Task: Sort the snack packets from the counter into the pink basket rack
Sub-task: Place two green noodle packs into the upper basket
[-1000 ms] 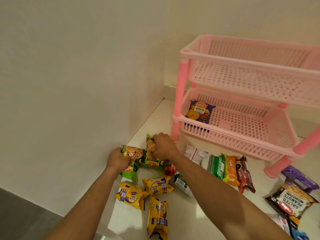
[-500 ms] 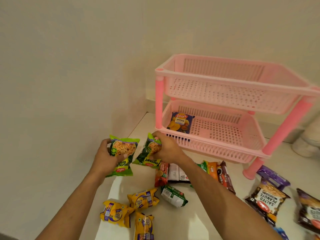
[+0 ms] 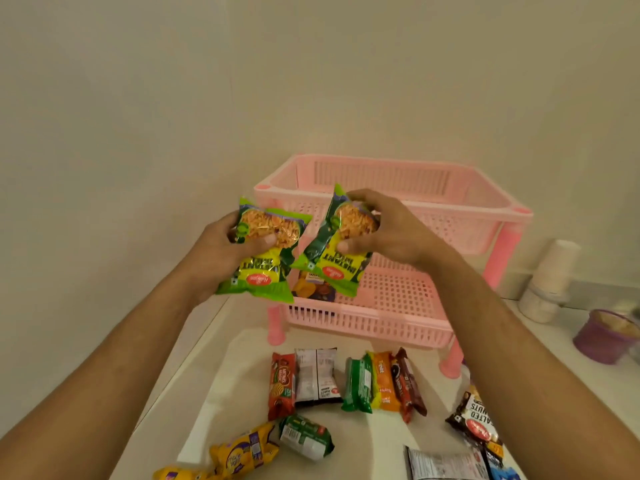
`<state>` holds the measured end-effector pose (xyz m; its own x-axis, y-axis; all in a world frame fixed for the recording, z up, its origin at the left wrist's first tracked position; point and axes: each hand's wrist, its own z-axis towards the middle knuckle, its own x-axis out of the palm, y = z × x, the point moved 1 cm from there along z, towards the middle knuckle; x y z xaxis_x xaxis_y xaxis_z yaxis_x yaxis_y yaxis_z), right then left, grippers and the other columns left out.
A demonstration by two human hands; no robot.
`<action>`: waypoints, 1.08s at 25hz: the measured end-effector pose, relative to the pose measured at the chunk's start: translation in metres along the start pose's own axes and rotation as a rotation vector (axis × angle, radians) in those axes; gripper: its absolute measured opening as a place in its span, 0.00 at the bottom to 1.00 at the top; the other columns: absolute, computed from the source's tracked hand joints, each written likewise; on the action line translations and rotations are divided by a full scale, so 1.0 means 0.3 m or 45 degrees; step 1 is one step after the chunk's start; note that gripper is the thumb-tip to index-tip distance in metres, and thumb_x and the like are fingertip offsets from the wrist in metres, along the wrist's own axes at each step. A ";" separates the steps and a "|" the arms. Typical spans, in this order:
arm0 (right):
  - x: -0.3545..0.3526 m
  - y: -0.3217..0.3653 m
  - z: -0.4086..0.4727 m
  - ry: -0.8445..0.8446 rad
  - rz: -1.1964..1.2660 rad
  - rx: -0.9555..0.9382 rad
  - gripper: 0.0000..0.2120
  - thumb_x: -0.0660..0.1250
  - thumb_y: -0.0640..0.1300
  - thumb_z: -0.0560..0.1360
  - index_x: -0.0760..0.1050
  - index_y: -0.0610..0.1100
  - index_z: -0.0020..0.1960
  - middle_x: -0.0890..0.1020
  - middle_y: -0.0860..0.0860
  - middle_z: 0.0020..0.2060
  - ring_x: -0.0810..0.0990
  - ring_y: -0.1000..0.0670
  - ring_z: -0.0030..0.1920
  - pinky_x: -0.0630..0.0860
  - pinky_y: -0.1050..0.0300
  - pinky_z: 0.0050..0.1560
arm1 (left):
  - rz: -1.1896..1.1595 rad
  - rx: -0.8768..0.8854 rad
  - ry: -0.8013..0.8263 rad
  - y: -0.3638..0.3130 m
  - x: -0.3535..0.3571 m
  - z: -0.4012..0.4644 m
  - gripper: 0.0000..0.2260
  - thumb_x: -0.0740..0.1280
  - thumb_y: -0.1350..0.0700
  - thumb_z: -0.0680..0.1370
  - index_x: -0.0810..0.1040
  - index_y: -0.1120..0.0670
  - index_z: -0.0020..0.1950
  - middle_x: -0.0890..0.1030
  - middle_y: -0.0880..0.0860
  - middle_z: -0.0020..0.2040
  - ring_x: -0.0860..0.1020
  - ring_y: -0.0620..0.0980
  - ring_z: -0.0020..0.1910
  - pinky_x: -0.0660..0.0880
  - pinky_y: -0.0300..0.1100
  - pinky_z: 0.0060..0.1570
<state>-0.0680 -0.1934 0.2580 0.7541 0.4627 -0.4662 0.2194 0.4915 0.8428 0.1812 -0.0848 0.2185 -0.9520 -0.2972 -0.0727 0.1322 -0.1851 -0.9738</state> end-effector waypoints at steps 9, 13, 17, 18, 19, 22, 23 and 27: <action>-0.296 0.117 0.199 -0.288 0.230 0.023 0.20 0.77 0.36 0.68 0.69 0.45 0.53 0.75 0.47 0.51 0.81 0.51 0.44 0.82 0.57 0.35 | 0.018 0.036 0.027 -0.270 0.141 0.337 0.18 0.76 0.54 0.71 0.77 0.56 0.58 0.86 0.54 0.46 0.85 0.52 0.40 0.80 0.42 0.33; -0.332 0.075 0.324 -0.332 0.278 0.073 0.17 0.74 0.37 0.72 0.73 0.43 0.57 0.78 0.43 0.56 0.82 0.47 0.48 0.81 0.48 0.50 | 0.102 -0.110 0.065 -0.277 0.165 0.491 0.15 0.73 0.54 0.74 0.78 0.60 0.57 0.86 0.57 0.44 0.85 0.52 0.36 0.80 0.43 0.32; -0.330 0.001 0.433 -0.317 0.245 0.141 0.18 0.72 0.36 0.74 0.74 0.40 0.62 0.79 0.41 0.57 0.81 0.44 0.51 0.80 0.46 0.53 | 0.230 -0.198 0.054 -0.256 0.170 0.627 0.18 0.71 0.52 0.75 0.77 0.63 0.58 0.85 0.57 0.42 0.84 0.52 0.34 0.80 0.43 0.32; -0.323 -0.022 0.457 -0.296 0.206 0.172 0.18 0.72 0.36 0.74 0.74 0.39 0.63 0.79 0.41 0.56 0.81 0.44 0.51 0.79 0.46 0.53 | 0.275 -0.227 0.052 -0.247 0.173 0.653 0.19 0.71 0.51 0.75 0.77 0.63 0.58 0.85 0.58 0.44 0.84 0.54 0.36 0.80 0.45 0.34; -0.312 -0.048 0.478 -0.250 0.152 0.213 0.18 0.71 0.36 0.74 0.74 0.38 0.63 0.79 0.41 0.56 0.80 0.43 0.52 0.79 0.45 0.54 | 0.334 -0.260 0.064 -0.231 0.178 0.675 0.20 0.71 0.51 0.75 0.76 0.64 0.59 0.84 0.60 0.47 0.84 0.55 0.39 0.81 0.47 0.38; -0.264 -0.116 0.517 -0.039 -0.004 0.337 0.16 0.70 0.36 0.76 0.73 0.39 0.63 0.78 0.42 0.57 0.81 0.43 0.52 0.81 0.46 0.51 | 0.573 -0.345 0.171 -0.166 0.211 0.704 0.20 0.69 0.51 0.77 0.74 0.64 0.61 0.82 0.61 0.52 0.83 0.58 0.47 0.81 0.51 0.47; -0.251 -0.133 0.524 0.045 -0.068 0.363 0.15 0.69 0.37 0.77 0.72 0.40 0.62 0.77 0.43 0.56 0.81 0.44 0.50 0.82 0.49 0.47 | 0.633 -0.353 0.192 -0.145 0.220 0.707 0.20 0.68 0.52 0.78 0.72 0.63 0.64 0.81 0.59 0.53 0.82 0.57 0.49 0.81 0.49 0.46; -0.224 -0.184 0.538 0.263 -0.344 0.498 0.15 0.66 0.42 0.79 0.68 0.45 0.64 0.76 0.44 0.58 0.79 0.44 0.53 0.80 0.45 0.54 | 0.987 -0.391 0.277 -0.101 0.233 0.729 0.31 0.62 0.50 0.81 0.47 0.49 0.78 0.60 0.55 0.77 0.66 0.58 0.71 0.71 0.48 0.59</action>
<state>-0.0308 -0.3708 0.2864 0.5090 0.5131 -0.6912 0.6341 0.3195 0.7041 0.1709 -0.3047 0.2901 -0.6599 -0.0430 -0.7501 0.7160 0.2664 -0.6452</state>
